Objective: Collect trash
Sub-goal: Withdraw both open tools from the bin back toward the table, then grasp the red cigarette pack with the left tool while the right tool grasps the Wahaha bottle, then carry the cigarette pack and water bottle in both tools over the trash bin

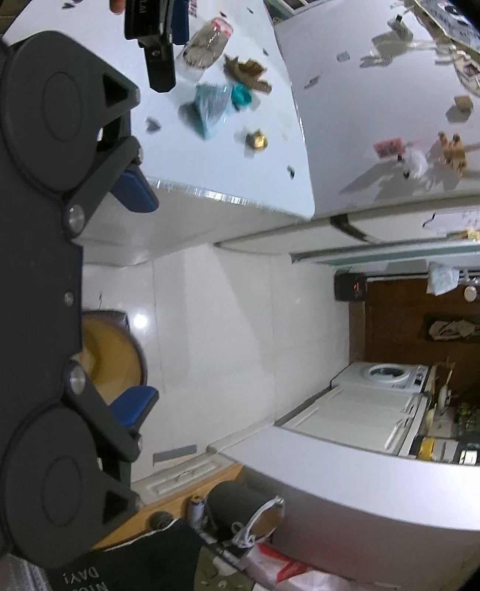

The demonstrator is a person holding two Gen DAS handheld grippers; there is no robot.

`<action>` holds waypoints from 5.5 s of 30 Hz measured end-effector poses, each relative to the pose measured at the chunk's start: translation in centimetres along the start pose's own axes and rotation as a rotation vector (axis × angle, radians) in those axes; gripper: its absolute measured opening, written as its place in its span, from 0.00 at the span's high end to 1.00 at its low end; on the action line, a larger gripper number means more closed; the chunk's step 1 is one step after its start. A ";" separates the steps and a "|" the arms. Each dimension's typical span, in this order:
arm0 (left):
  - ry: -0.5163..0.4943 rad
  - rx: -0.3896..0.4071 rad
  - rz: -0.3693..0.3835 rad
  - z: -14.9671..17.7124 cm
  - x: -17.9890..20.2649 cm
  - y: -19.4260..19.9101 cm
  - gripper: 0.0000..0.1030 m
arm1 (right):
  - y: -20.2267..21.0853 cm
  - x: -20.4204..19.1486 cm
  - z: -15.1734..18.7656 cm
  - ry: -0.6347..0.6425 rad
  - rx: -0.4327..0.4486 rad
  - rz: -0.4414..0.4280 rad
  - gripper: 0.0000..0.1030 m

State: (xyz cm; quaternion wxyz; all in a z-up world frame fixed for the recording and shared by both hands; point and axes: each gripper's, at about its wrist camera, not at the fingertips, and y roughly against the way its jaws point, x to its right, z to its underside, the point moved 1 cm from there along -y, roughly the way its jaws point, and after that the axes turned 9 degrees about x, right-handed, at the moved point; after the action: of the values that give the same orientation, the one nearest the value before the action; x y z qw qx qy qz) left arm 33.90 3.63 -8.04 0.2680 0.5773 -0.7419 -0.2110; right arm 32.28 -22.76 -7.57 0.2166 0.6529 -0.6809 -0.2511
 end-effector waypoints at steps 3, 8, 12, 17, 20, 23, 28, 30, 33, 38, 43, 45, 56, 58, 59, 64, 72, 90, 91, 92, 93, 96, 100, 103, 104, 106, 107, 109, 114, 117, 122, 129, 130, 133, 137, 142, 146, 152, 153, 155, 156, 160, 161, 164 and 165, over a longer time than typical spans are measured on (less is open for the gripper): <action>0.011 0.025 -0.020 -0.5 -2.5 1.2 0.00 | -0.3 -2.6 -0.5 0.006 0.011 -0.023 0.02; 0.027 0.053 -0.069 -1.1 -6.9 2.8 0.00 | -0.8 -7.0 -1.2 0.020 0.035 -0.063 0.02; 0.062 0.067 -0.122 -1.4 -11.1 3.7 0.00 | -1.6 -10.5 -1.8 0.037 0.047 -0.099 0.01; 0.121 0.072 -0.197 -1.6 -16.1 4.0 0.00 | -2.7 -14.5 -2.5 0.065 0.060 -0.144 0.00; 0.153 0.075 -0.246 -1.7 -19.1 4.1 0.00 | -3.8 -16.9 -3.0 0.091 0.064 -0.177 0.00; 0.187 0.070 -0.301 -1.6 -22.2 3.8 0.00 | -5.0 -19.1 -3.4 0.111 0.073 -0.202 0.00; 0.263 0.053 -0.387 -1.2 -26.7 2.9 0.00 | -7.5 -22.6 -3.9 0.171 0.088 -0.264 0.00; 0.304 0.041 -0.418 -0.9 -28.5 2.4 0.00 | -8.7 -24.1 -4.2 0.193 0.081 -0.291 0.00; 0.374 0.027 -0.458 -0.3 -31.2 1.7 0.00 | -10.5 -26.1 -4.6 0.227 0.074 -0.338 0.00; 0.506 0.015 -0.512 1.0 -34.7 0.4 0.00 | -13.3 -29.9 -5.2 0.311 0.043 -0.462 0.00; 0.617 0.006 -0.525 2.5 -37.0 -0.2 0.00 | -16.2 -33.9 -5.6 0.381 -0.009 -0.579 0.00; 0.634 -0.007 -0.530 3.0 -37.6 -0.5 0.00 | -17.6 -35.6 -5.4 0.414 -0.037 -0.612 0.01; 0.894 -0.014 -0.554 4.2 -40.3 -2.6 0.00 | -21.9 -41.1 -3.7 0.528 -0.157 -0.722 0.25; 0.944 -0.008 -0.581 4.0 -40.7 -3.2 0.00 | -21.6 -41.3 -3.2 0.533 -0.175 -0.718 0.29; 0.954 -0.003 -0.591 3.9 -40.8 -3.5 0.00 | -21.4 -41.4 -3.0 0.532 -0.181 -0.708 0.33; 0.928 -0.022 -0.661 3.1 -40.8 -5.1 0.00 | -20.3 -41.2 -2.1 0.469 -0.200 -0.684 0.38; 0.785 -0.056 -0.751 3.1 -40.3 -6.3 0.25 | -17.3 -39.2 -0.8 0.377 -0.234 -0.610 0.44; 0.389 -0.152 -0.396 4.6 -33.7 -6.0 0.48 | -12.6 -33.9 1.9 0.303 -0.361 -0.576 0.45; 0.358 -0.163 -0.366 4.9 -32.9 -5.9 0.48 | -12.4 -33.8 2.0 0.303 -0.366 -0.583 0.45; 0.337 -0.171 -0.346 5.2 -32.3 -5.7 0.48 | -12.2 -33.8 2.1 0.303 -0.371 -0.588 0.45; 0.313 -0.181 -0.324 5.5 -31.7 -5.5 0.48 | -12.1 -33.8 2.1 0.304 -0.370 -0.593 0.44; 0.237 -0.211 -0.272 6.4 -30.1 -4.8 0.48 | -12.2 -34.2 1.9 0.315 -0.357 -0.593 0.35; 0.177 -0.235 -0.245 7.2 -28.8 -3.8 0.48 | -13.2 -35.3 1.4 0.334 -0.341 -0.566 0.30; 0.158 -0.244 -0.239 7.8 -28.2 -3.2 0.47 | -14.0 -36.3 1.3 0.345 -0.346 -0.560 0.29; 0.166 -0.248 -0.239 8.0 -28.2 -3.1 0.44 | -14.2 -36.6 1.4 0.351 -0.349 -0.561 0.29; 0.178 -0.253 -0.246 8.3 -28.2 -2.8 0.44 | -14.4 -37.2 1.8 0.363 -0.359 -0.558 0.29; 0.181 -0.257 -0.252 8.4 -28.2 -2.7 0.43 | -14.6 -37.4 2.2 0.368 -0.369 -0.554 0.29; 0.187 -0.265 -0.266 8.4 -28.2 -2.5 0.43 | -14.8 -37.5 2.8 0.377 -0.389 -0.536 0.32; 0.200 -0.299 -0.304 8.7 -28.0 -2.5 0.33 | -14.6 -36.7 3.4 0.354 -0.405 -0.532 0.40; 0.205 -0.304 -0.310 8.9 -27.8 -2.3 0.33 | -14.2 -36.3 3.4 0.353 -0.394 -0.527 0.40; 0.234 -0.284 -0.344 9.0 -27.8 -1.7 0.48 | -13.7 -35.7 3.6 0.344 -0.378 -0.516 0.41; 0.249 -0.223 -0.345 7.8 -27.4 0.0 0.49 | -12.8 -34.9 3.5 0.332 -0.343 -0.510 0.42; 0.250 -0.209 -0.345 7.5 -27.2 0.4 0.49 | -12.7 -34.8 3.4 0.330 -0.335 -0.509 0.42; 0.249 -0.171 -0.342 6.6 -26.5 1.2 0.49 | -11.8 -34.3 2.9 0.320 -0.293 -0.507 0.42; 0.256 -0.123 -0.340 5.6 -25.4 2.4 0.49 | -10.8 -33.5 1.9 0.306 -0.235 -0.507 0.42; 0.237 -0.078 -0.334 4.5 -23.4 3.3 0.49 | -9.1 -32.0 0.6 0.301 -0.166 -0.511 0.42; 0.220 -0.049 -0.329 3.6 -21.5 3.7 0.49 | -8.1 -30.1 -0.4 0.272 -0.113 -0.497 0.42; 0.193 -0.010 -0.323 2.1 -17.6 3.9 0.49 | -7.0 -26.2 -1.6 0.232 -0.058 -0.471 0.42; 0.189 -0.007 -0.322 1.9 -17.1 3.9 0.49 | -6.9 -25.4 -1.7 0.224 -0.051 -0.467 0.42; 0.183 0.000 -0.317 1.5 -15.5 3.7 0.49 | -6.8 -23.6 -2.1 0.211 -0.042 -0.457 0.42; 0.178 0.003 -0.313 1.2 -14.7 3.5 0.49 | -6.7 -22.8 -2.2 0.207 -0.038 -0.452 0.42; 0.155 0.013 -0.294 0.2 -11.0 2.5 0.49 | -6.3 -19.0 -2.9 0.185 -0.019 -0.429 0.42; 0.150 0.015 -0.289 0.1 -10.1 2.1 0.49 | -6.2 -18.0 -3.1 0.179 -0.013 -0.422 0.42; 0.132 0.016 -0.269 -0.6 -6.9 0.8 0.49 | -6.1 -14.5 -3.5 0.160 -0.003 -0.402 0.42; 0.127 0.015 -0.264 -0.7 -6.0 0.5 0.49 | -6.1 -13.4 -3.6 0.154 0.000 -0.395 0.42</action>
State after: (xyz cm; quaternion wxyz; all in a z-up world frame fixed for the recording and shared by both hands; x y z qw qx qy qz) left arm 35.16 9.58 -8.13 0.2800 0.6840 -0.6427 -0.2016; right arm 39.97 -9.77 -8.14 0.2146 0.7910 -0.5211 -0.2382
